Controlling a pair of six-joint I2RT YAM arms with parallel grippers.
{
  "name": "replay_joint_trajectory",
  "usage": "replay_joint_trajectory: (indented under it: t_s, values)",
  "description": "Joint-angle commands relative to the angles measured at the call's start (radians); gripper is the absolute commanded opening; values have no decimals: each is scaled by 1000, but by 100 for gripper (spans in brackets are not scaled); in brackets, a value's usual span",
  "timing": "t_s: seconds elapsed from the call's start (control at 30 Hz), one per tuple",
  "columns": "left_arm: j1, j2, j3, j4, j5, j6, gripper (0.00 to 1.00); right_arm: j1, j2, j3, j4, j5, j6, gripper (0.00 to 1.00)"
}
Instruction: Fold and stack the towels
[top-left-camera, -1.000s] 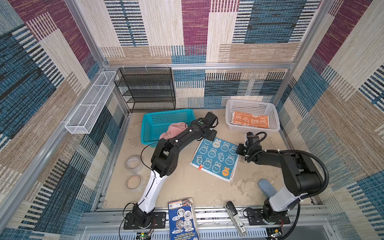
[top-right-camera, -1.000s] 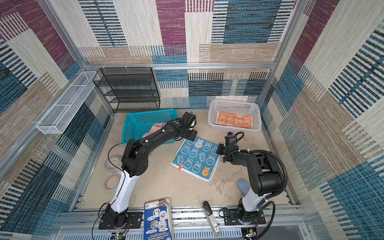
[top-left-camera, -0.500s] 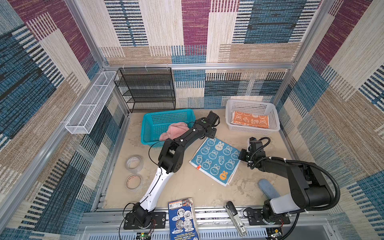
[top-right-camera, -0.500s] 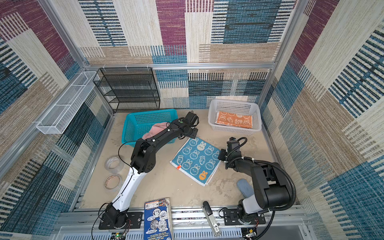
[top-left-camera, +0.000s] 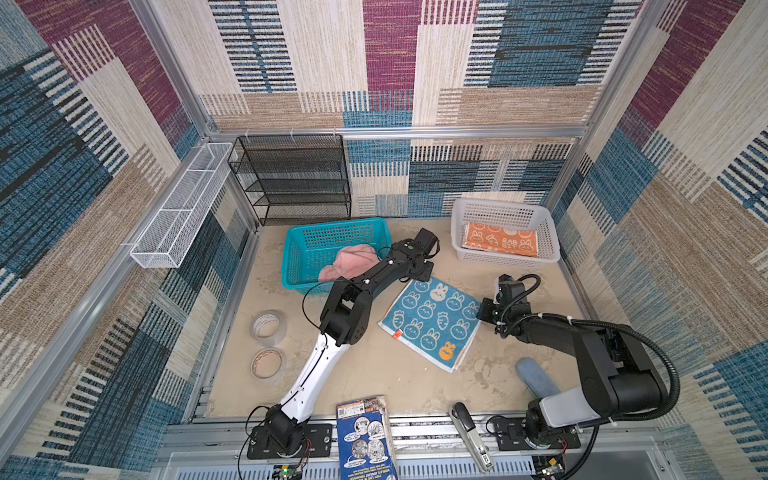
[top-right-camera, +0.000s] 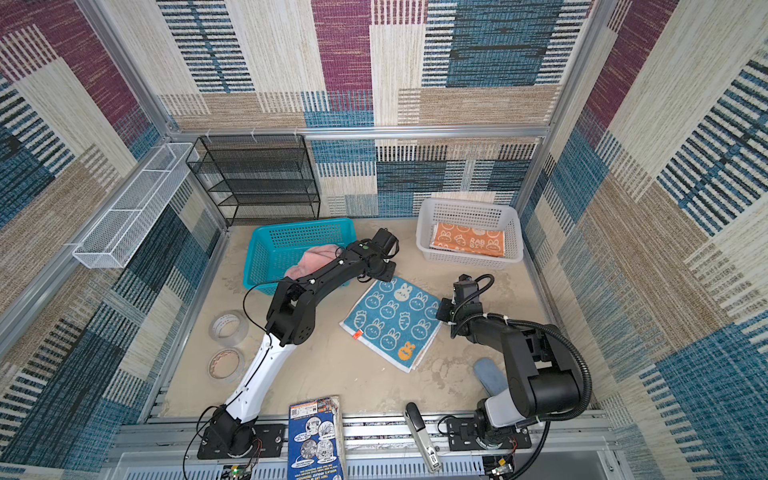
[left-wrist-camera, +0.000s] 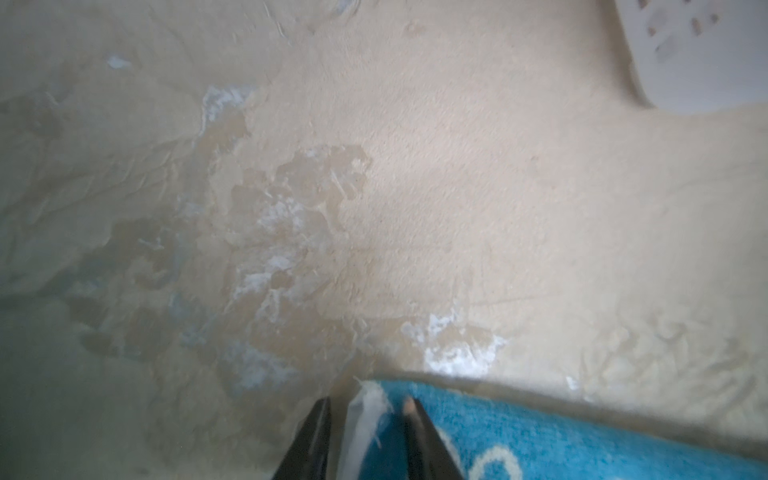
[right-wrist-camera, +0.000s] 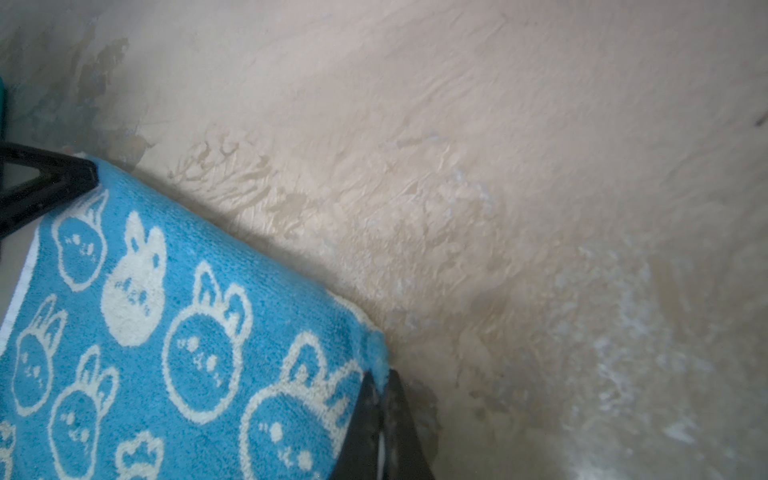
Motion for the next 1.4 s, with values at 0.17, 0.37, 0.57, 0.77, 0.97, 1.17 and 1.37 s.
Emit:
replay_joint_trajectory:
  t_s: [0.17, 0.37, 0.57, 0.77, 0.97, 1.17, 1.37]
  values:
    - [2, 19, 23, -19, 55, -22, 0, 0, -9, 14, -2, 4, -7, 0]
    - [2, -13, 28, -4, 37, 0, 0, 0, -8, 35, -10, 2, -13, 0]
    - [1, -100, -11, 52, 23, 23, 0, 0, -25, 73, -33, 22, -32, 0]
    - [10, -218, -145, 179, 29, 11, 0, -6, -34, 120, -69, 79, -69, 0]
    - [36, -320, -282, 260, 50, -11, 0, -11, -65, 144, -69, 106, -126, 0]
    - [52, -425, -424, 310, 92, -23, 0, -11, -125, 103, -72, 49, -130, 0]
    - [53, -509, -545, 327, 134, -18, 0, -9, -229, 14, -78, -67, -111, 0]
